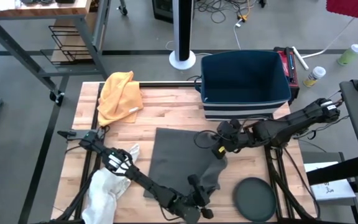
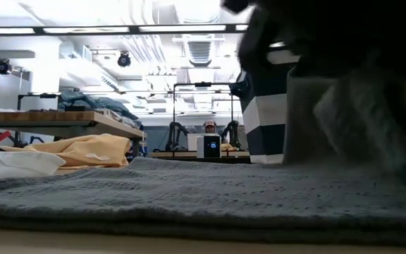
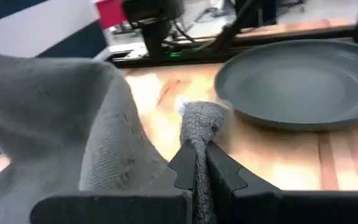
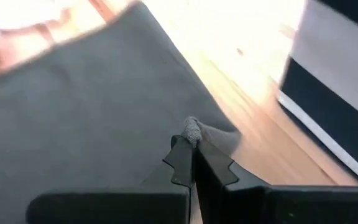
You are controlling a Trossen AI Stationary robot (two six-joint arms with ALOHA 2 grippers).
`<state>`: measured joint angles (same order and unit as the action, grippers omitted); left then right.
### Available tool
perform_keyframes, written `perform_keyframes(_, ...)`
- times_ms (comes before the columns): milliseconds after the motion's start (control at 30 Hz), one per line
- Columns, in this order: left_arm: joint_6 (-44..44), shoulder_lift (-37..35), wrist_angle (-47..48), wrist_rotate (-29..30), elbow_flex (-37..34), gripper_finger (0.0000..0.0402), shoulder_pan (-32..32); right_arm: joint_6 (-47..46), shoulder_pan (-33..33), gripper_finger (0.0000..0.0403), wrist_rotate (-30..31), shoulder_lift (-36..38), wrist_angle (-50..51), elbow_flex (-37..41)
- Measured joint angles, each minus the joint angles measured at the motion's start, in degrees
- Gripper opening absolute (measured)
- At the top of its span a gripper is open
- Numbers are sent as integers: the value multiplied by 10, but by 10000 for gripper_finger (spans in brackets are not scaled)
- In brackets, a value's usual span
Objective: Fold kitchen towel into neat rectangle
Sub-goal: Fold the gray towel
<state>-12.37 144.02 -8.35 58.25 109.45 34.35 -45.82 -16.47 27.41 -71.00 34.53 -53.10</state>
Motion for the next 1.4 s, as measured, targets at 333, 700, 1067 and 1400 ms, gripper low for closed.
perform_keyframes(333,-137,-65,63,112,-88,3,36,35,12,0,10,-110,-162,-1)
perform_keyframes(700,-328,-164,80,159,-261,3,81,26,40,0,11,-183,-237,-1)
perform_keyframes(1067,-391,-242,87,159,-407,3,141,38,77,0,12,-216,-287,-2)
perform_keyframes(1400,-389,-303,84,162,-455,5,170,48,80,0,1,-285,-429,-16)
